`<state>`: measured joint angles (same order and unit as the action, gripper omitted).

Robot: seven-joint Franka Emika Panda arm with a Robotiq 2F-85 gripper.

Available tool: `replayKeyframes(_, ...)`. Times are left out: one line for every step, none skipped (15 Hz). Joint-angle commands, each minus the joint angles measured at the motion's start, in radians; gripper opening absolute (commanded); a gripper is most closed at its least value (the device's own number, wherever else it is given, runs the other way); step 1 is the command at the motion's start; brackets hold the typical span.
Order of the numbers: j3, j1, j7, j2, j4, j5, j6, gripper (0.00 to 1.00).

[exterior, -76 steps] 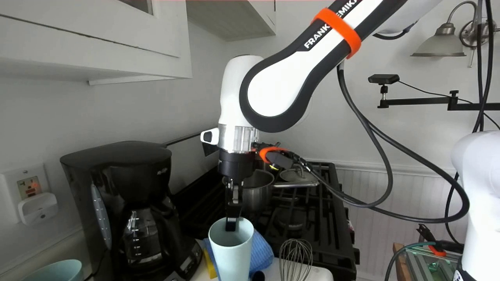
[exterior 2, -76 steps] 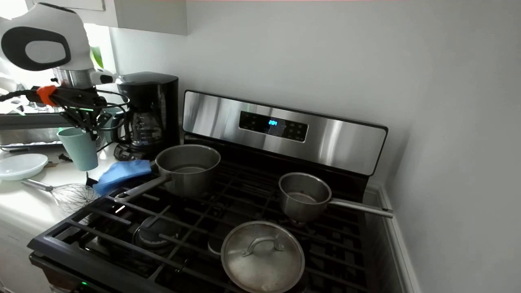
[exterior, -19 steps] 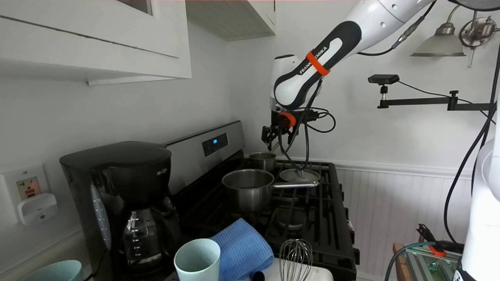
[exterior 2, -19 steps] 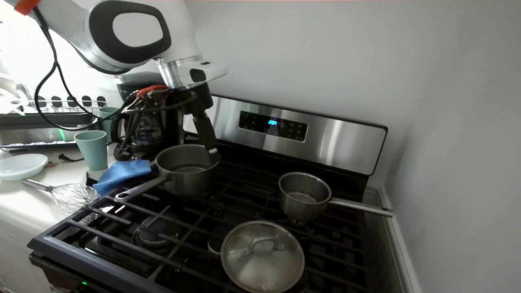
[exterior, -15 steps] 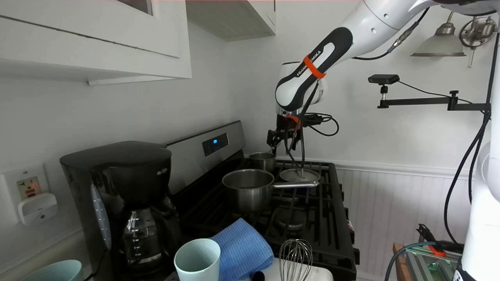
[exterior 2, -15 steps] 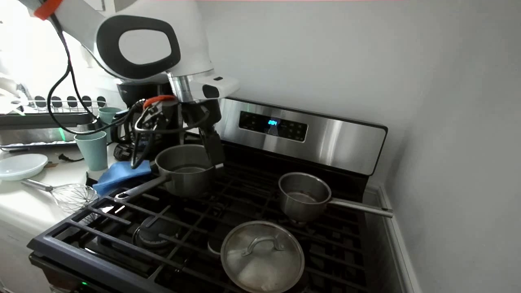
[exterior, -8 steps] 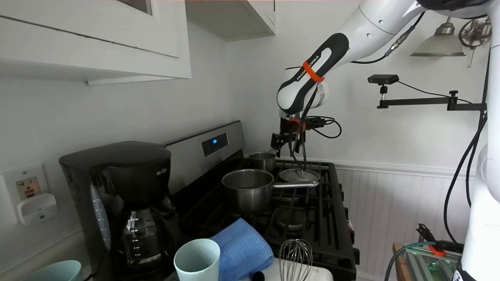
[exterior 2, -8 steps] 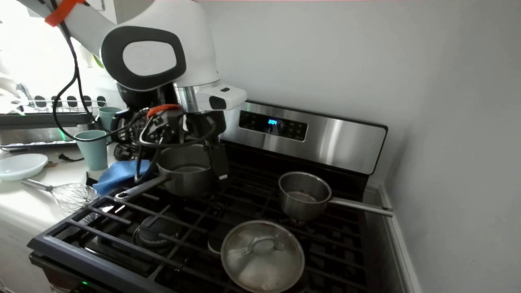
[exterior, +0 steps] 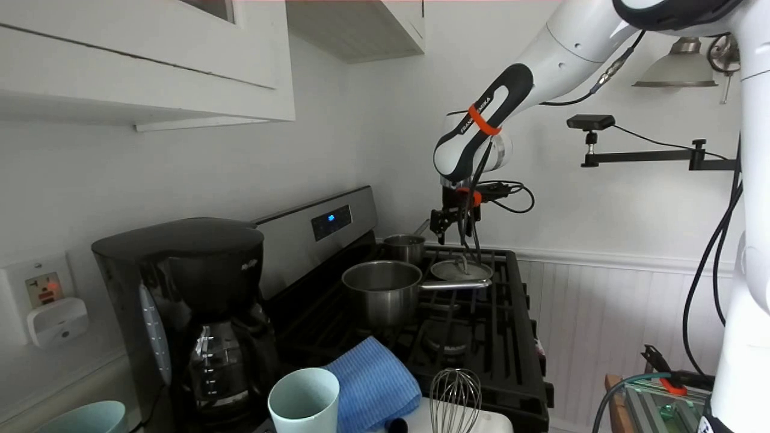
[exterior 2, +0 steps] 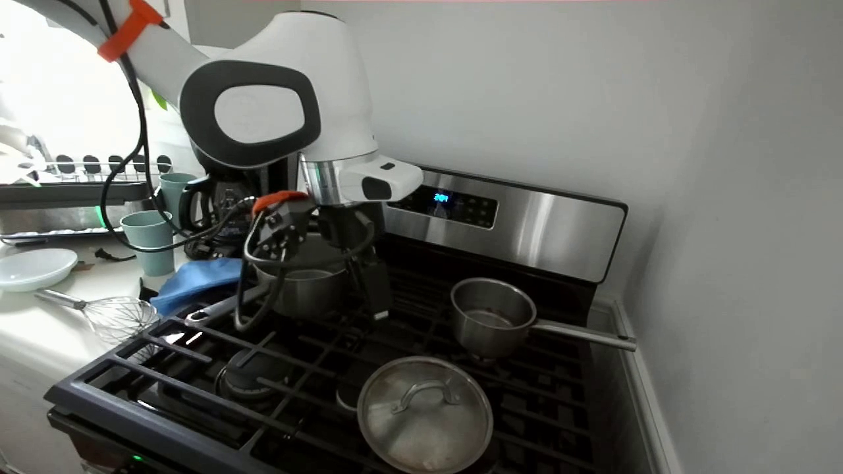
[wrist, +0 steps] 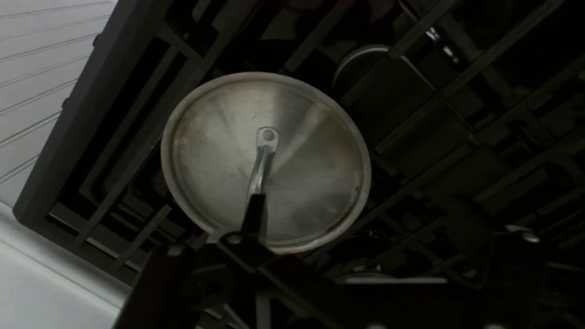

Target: Pour the liquid from the cup into the two pots then put the silver lid on the big silver pot.

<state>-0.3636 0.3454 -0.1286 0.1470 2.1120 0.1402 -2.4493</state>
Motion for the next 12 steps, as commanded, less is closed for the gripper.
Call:
replayKeyframes(-0.012, 0.031, 0.088, 0.08, -0.063, -0.013, -0.003, 1.0)
replayKeyframes(-0.012, 0.039, 0.106, 0.099, -0.073, -0.023, -0.01, 1.0)
replayKeyframes(-0.009, 0.047, 0.122, 0.117, -0.082, -0.036, -0.017, 1.0)
replayKeyframes(-0.007, 0.055, 0.132, 0.136, -0.09, -0.043, -0.03, 1.0)
replayKeyframes(-0.004, 0.064, 0.14, 0.159, -0.106, -0.058, -0.039, 1.0)
replayKeyframes(-0.002, 0.072, 0.138, 0.187, -0.123, -0.07, -0.048, 1.0)
replayKeyframes(-0.001, 0.078, 0.139, 0.207, -0.133, -0.079, -0.059, 1.0)
replayKeyframes(-0.002, 0.082, 0.133, 0.227, -0.146, -0.082, -0.063, 1.0)
replayKeyframes(0.002, 0.088, 0.135, 0.246, -0.157, -0.092, -0.073, 1.0)
replayKeyframes(0.001, 0.091, 0.127, 0.267, -0.172, -0.093, -0.08, 1.0)
replayKeyframes(0.006, 0.099, 0.132, 0.284, -0.185, -0.104, -0.08, 1.0)
replayKeyframes(0.006, 0.103, 0.13, 0.3, -0.195, -0.108, -0.079, 1.0)
